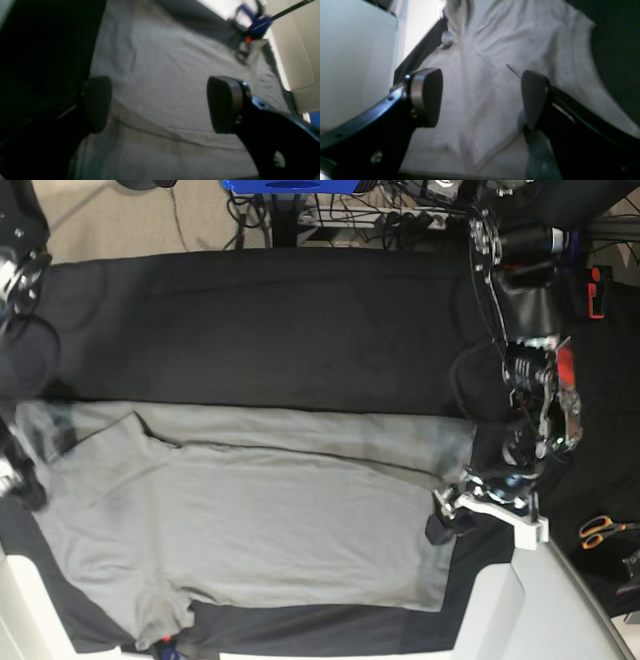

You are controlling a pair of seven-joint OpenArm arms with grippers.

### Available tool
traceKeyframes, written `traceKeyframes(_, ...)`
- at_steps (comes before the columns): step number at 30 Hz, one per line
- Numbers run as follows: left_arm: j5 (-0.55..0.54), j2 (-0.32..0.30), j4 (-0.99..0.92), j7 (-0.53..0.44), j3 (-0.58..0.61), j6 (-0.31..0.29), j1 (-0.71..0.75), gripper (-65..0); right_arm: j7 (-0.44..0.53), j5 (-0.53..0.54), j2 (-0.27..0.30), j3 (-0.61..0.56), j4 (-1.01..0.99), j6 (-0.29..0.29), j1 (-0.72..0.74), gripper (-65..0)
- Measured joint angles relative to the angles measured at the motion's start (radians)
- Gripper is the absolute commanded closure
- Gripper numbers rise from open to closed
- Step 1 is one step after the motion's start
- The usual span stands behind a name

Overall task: Fold the T-shirt properly
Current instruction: 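Lay the folded shoulder edge down and open both grippers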

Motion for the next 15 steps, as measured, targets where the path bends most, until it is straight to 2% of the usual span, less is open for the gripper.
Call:
traceKeyframes(3,-0.003,-0.021,0.138,-0.008,-0.006,0.001,0.128,-57.6,-0.141,-0.001,-0.042,0.183,0.142,-0.011,-0.093,-41.9)
traceKeyframes(4,0.01,-0.023,0.176,-0.005,-0.007,0.004,0.179,-57.6,-0.2,-0.003,-0.071,0.25,0.198,-0.006,-0.126,-42.3)
traceKeyframes(6,0.021,-0.039,0.225,0.01,0.01,0.0,0.26,-57.6,-0.251,-0.007,-0.136,0.349,0.269,-0.005,-0.162,-42.5)
traceKeyframes(7,0.017,-0.047,0.243,0.018,0.014,-0.006,0.298,-56.3,-0.256,-0.006,-0.172,0.381,0.297,-0.01,-0.182,-42.6)
traceKeyframes(9,0.01,-0.059,0.249,0.014,0.001,-0.008,0.338,-52.0,-0.269,-0.016,-0.208,0.403,0.306,-0.089,-0.204,-42.6)
traceKeyframes(11,0.015,-0.068,0.249,0.013,-0.017,0.002,0.36,-45.9,-0.258,-0.023,-0.206,0.399,0.262,-0.104,-0.213,-42.3)
traceKeyframes(12,0.009,-0.067,0.249,0.003,-0.03,-0.001,0.372,-43.1,-0.223,-0.011,-0.2,0.391,0.224,-0.107,-0.21,-42.3)
traceKeyframes(15,0.006,-0.058,0.217,0.0,-0.028,-0.002,0.391,-38.7,-0.16,-0.008,-0.187,0.374,0.105,-0.112,-0.185,-42.2)
